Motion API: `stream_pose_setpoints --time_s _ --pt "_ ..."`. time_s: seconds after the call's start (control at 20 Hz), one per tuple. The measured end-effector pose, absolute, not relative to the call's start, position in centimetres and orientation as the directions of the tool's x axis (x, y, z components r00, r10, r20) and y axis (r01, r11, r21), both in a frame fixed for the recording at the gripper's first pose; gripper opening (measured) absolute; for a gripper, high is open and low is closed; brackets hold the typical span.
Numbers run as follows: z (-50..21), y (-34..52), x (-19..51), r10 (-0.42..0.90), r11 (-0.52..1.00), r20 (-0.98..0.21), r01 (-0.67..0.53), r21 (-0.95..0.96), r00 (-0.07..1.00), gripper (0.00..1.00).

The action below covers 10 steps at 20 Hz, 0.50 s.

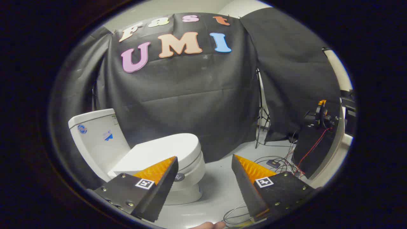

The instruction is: Open the toilet lid.

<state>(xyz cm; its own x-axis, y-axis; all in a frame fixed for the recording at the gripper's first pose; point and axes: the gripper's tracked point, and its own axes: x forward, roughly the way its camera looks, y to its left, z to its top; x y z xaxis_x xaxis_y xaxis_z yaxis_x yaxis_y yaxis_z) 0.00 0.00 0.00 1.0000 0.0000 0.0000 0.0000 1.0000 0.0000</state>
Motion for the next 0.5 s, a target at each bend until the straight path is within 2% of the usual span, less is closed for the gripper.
stream_pose_setpoints --time_s 0.5 --pt "-0.47 -0.30 0.21 0.024 0.999 -0.006 -0.024 0.024 1.000 1.00"
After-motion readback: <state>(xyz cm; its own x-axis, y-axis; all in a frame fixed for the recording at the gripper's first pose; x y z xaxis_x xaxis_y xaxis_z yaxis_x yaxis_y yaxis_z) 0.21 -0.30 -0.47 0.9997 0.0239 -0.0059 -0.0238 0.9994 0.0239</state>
